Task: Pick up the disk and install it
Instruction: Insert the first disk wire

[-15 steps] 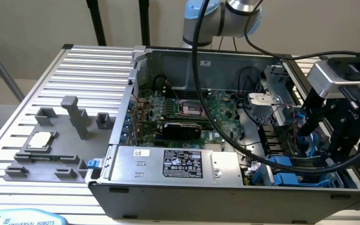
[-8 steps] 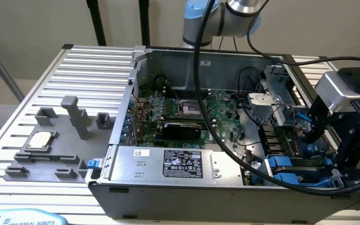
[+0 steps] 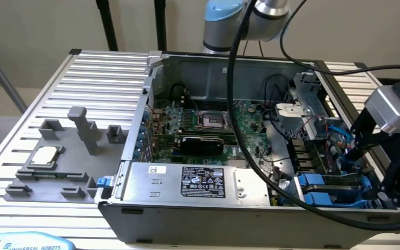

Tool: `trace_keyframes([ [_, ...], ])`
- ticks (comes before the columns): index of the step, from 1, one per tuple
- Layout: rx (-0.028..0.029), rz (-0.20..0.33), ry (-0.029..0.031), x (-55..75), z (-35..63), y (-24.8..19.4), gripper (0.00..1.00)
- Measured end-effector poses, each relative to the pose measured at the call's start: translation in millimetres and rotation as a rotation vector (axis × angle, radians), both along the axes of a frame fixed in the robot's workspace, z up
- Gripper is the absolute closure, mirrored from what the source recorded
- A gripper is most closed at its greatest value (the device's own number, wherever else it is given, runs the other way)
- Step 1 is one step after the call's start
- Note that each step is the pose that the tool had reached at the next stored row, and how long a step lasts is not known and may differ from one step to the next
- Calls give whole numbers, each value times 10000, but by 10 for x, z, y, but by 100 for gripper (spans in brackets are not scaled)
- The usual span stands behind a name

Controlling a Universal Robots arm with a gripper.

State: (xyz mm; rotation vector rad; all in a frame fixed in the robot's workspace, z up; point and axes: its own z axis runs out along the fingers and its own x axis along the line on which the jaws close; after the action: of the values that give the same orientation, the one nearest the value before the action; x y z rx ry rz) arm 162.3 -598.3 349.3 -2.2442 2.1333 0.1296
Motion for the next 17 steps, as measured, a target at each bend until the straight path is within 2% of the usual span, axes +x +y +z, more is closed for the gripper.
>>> trace_keyframes([
  [2,116,31,0,24,-2,-2,33],
  [4,194,84,0,39,-10,-2,33],
  [6,228,169,1,48,-22,-2,35],
  [7,238,214,1,52,-26,-2,42],
  [9,247,318,2,66,-28,-2,42],
  [10,251,370,2,75,-28,-2,49],
  [14,310,557,3,96,-28,-4,51],
  [15,327,591,3,98,-26,-4,58],
  [17,362,652,0,99,-21,-4,58],
])
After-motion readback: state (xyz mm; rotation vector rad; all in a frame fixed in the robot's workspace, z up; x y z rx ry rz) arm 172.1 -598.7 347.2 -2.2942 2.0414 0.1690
